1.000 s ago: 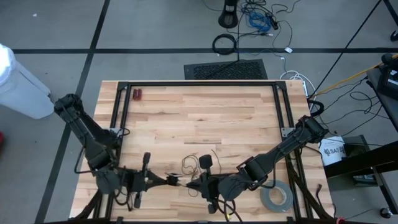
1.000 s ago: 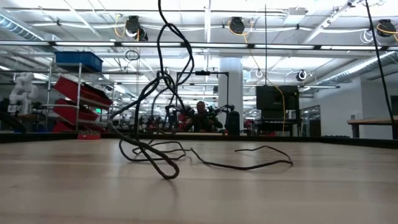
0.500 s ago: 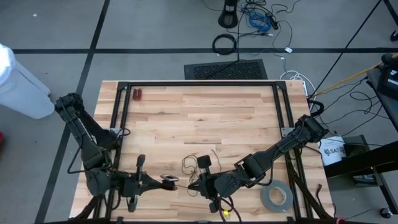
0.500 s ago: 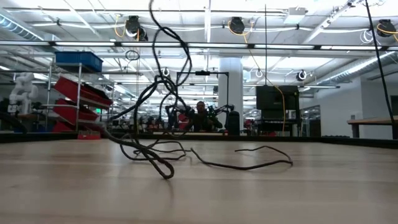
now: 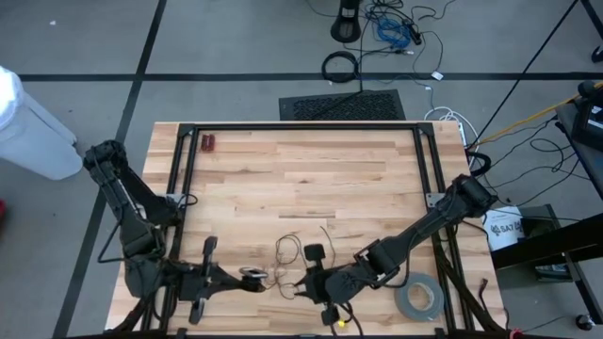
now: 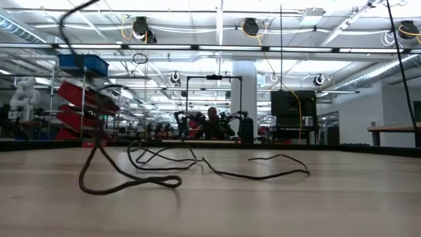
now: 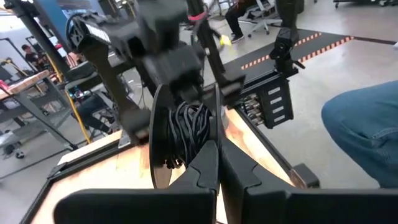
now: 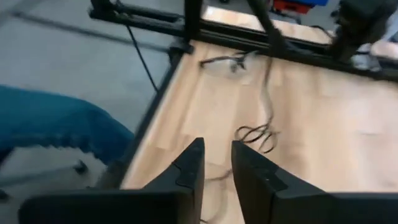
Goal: Coil cords
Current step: Coil the black wire on the spool
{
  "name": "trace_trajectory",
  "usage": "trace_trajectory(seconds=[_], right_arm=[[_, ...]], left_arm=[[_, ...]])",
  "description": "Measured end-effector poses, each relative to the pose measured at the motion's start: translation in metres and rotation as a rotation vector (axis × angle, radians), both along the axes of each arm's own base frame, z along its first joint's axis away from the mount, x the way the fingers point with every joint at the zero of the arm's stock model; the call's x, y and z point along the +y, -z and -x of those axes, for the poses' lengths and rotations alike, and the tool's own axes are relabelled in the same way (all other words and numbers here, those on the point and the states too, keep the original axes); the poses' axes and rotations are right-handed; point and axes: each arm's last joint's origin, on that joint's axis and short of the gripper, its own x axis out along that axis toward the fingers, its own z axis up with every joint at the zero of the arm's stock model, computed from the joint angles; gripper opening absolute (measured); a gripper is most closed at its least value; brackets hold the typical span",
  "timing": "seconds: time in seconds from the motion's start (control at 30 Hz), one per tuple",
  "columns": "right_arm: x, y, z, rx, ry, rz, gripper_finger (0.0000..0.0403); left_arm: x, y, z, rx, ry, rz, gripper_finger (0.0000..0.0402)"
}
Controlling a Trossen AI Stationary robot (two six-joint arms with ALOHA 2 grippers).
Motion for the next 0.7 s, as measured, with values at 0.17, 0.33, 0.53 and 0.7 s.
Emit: trace_trajectory(seconds=[0.17, 0.33, 0.53, 0.7], right_arm=[[0.007, 0.043, 0.011, -0.148, 0.018, -0.114, 0.0081], [-0.008, 0.054, 0.011, -0.368, 0.040, -0.196, 0.0099], [-0.023, 0.060, 0.003, -0.382, 0.038, -0.226, 0.0150], [-0.029, 0.066, -0.001, -0.362, 0.071, -0.230, 0.0175]], left_arm=[[-0.003, 0.000, 0.003, 0.000, 0.016, 0.000, 0.0004], [-0.003, 0.000, 0.003, -0.001, 0.016, -0.003, 0.0004], [-0.003, -0.005, 0.003, -0.046, 0.026, -0.031, 0.0004], [-0.003, -0.012, 0.003, -0.105, 0.032, -0.056, 0.0004]])
